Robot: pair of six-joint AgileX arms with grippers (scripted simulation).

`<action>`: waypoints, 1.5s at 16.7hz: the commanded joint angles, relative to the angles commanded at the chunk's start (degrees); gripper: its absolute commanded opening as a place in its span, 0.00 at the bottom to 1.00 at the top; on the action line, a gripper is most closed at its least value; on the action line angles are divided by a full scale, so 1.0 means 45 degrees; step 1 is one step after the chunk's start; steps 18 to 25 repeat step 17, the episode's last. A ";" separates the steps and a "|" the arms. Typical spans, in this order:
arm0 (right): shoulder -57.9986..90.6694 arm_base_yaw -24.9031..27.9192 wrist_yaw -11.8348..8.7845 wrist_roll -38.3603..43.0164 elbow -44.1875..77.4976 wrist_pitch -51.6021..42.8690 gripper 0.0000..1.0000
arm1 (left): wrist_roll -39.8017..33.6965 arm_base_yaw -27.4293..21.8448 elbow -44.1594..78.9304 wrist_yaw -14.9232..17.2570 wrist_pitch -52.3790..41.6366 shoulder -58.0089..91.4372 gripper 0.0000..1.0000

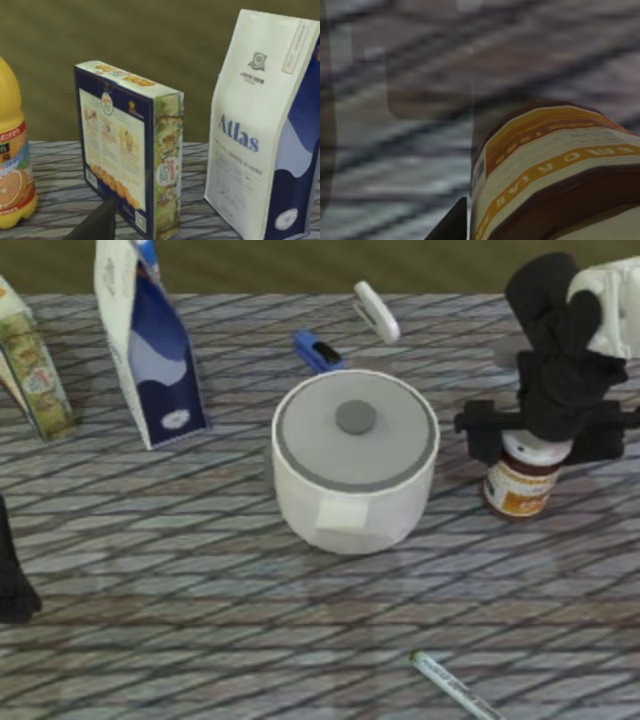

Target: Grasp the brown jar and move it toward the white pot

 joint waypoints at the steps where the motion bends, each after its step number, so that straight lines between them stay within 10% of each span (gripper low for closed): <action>1: 0.0000 0.0000 0.0000 0.0000 0.0000 0.0000 0.23 | 0.0000 0.0000 0.0000 0.0000 0.0000 0.0000 1.00; 11: 0.0000 0.0000 0.0000 0.0000 0.0000 0.0000 0.98 | 0.0000 0.0000 0.0000 0.0000 0.0000 0.0000 1.00; 25: 0.0000 0.0000 0.0000 0.0000 0.0000 0.0000 1.00 | 0.0000 0.0000 0.0000 0.0000 0.0000 0.0000 1.00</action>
